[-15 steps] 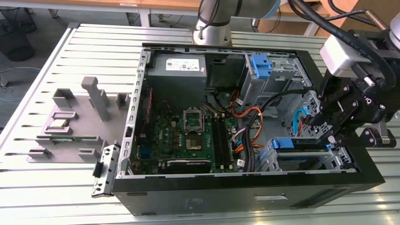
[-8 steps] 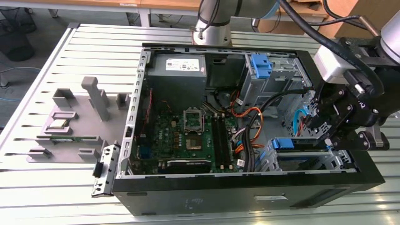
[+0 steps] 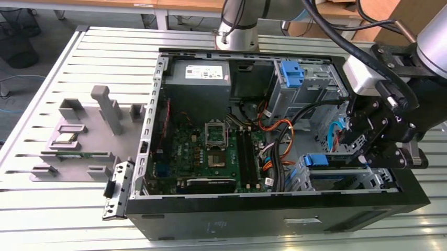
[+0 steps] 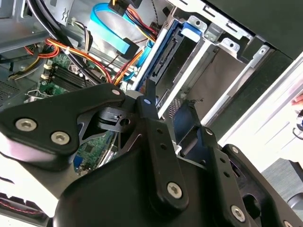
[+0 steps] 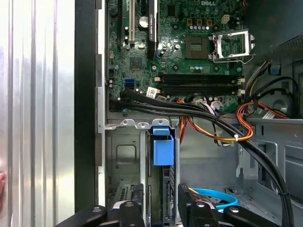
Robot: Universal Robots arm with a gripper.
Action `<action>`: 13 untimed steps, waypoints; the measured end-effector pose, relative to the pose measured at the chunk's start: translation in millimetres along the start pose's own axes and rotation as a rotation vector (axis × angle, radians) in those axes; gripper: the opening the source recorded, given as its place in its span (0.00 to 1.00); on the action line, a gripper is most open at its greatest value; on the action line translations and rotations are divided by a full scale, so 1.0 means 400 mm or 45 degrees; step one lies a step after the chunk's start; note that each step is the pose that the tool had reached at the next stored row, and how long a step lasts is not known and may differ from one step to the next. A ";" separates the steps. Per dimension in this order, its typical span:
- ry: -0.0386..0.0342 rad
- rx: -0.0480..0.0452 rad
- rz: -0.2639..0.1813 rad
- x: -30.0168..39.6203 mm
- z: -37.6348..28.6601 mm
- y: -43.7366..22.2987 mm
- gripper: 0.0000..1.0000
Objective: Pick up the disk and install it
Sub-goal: 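Insert the disk into the insertion slot, then insert the first disk wire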
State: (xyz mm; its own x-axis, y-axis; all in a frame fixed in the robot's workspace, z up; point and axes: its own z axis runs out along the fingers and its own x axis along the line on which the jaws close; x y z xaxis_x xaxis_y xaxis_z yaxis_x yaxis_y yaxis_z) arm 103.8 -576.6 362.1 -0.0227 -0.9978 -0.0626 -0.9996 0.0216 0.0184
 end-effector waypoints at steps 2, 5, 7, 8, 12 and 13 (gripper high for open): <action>0.0000 0.001 0.000 -0.003 0.001 0.001 0.42; 0.0000 0.001 0.000 -0.015 0.003 0.001 0.42; -0.0001 0.001 0.000 -0.019 0.004 0.001 0.42; -0.0001 0.001 -0.001 -0.020 0.005 0.001 0.42; 0.0001 0.001 0.000 -0.034 0.007 0.002 0.42; 0.0000 0.001 -0.001 -0.034 0.006 0.002 0.42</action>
State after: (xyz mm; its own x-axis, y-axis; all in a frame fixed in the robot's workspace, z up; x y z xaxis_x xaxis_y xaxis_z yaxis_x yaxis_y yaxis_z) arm 103.4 -562.7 360.4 -0.0223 -0.9978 -0.0625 -0.9996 0.0212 0.0176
